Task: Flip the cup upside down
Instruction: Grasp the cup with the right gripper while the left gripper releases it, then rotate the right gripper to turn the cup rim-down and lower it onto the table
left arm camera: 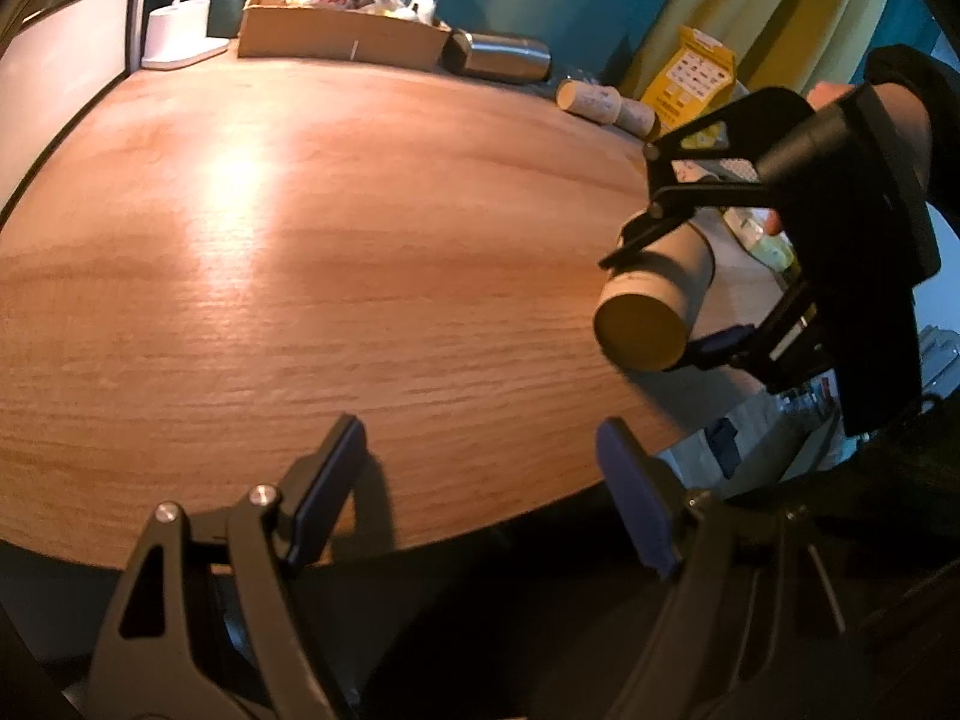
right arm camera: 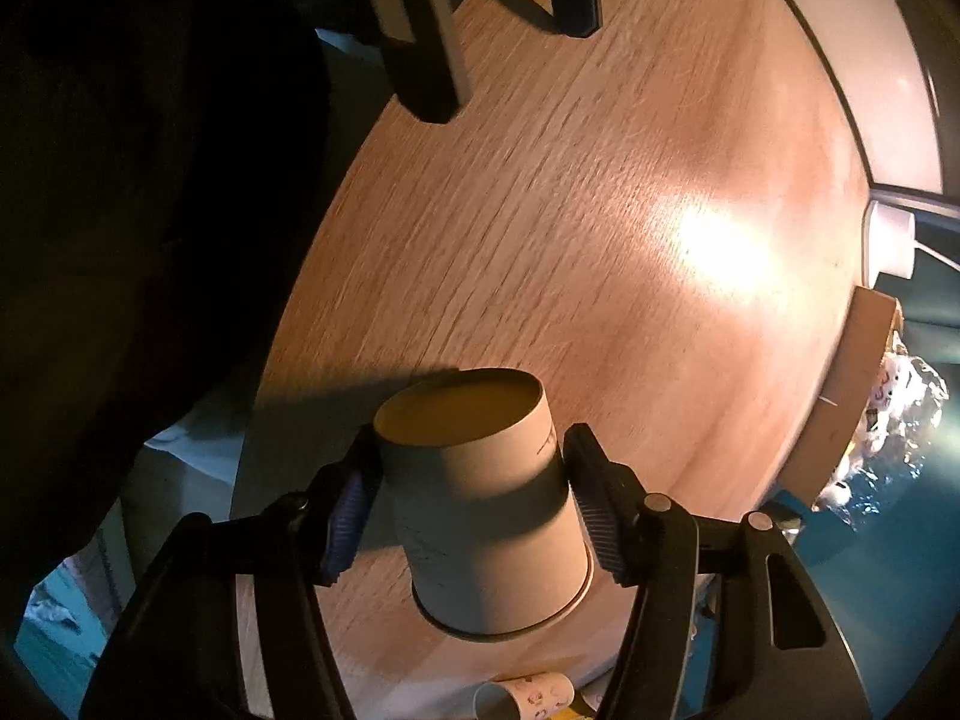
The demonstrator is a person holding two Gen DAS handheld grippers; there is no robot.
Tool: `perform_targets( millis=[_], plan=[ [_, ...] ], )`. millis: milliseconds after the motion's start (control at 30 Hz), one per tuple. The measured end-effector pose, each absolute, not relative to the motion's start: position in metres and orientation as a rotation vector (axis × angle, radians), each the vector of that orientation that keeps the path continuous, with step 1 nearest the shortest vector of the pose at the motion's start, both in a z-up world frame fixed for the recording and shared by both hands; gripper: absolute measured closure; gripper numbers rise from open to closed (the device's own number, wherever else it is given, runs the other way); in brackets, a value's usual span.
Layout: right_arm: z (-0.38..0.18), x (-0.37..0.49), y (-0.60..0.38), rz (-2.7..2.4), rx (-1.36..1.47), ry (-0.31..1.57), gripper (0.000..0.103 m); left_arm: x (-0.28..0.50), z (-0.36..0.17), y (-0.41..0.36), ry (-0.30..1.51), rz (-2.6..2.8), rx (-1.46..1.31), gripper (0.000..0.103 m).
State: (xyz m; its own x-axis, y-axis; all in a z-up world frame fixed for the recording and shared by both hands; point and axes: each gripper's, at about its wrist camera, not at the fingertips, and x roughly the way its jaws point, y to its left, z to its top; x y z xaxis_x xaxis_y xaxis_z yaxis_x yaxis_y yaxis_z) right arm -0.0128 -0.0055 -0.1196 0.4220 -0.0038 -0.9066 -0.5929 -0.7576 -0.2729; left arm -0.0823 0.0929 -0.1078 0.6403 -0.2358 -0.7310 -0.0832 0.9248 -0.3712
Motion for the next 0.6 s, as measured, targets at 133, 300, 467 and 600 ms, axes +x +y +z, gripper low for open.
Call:
perform_targets(
  millis=[133, 300, 467, 600],
  plan=[
    [-0.117, -0.005, -0.002, 1.341, -2.078, 0.532, 0.040, -0.085, -0.101, 0.092, 0.859, -0.086, -0.390, 0.022],
    [-0.092, 0.006, 0.000, 1.305, -1.904, 0.585, 0.040, -0.082, -0.096, 0.094, 0.852, -0.083, -0.385, 0.022],
    [-0.055, 0.038, -0.007, 1.247, -1.566, 0.650, 0.040, -0.072, -0.089, 0.089, 0.830, -0.079, -0.388, 0.022],
    [-0.033, 0.062, -0.027, 1.205, -1.222, 0.713, 0.040, -0.063, -0.081, 0.079, 0.794, -0.068, -0.370, 0.022]
  ],
)
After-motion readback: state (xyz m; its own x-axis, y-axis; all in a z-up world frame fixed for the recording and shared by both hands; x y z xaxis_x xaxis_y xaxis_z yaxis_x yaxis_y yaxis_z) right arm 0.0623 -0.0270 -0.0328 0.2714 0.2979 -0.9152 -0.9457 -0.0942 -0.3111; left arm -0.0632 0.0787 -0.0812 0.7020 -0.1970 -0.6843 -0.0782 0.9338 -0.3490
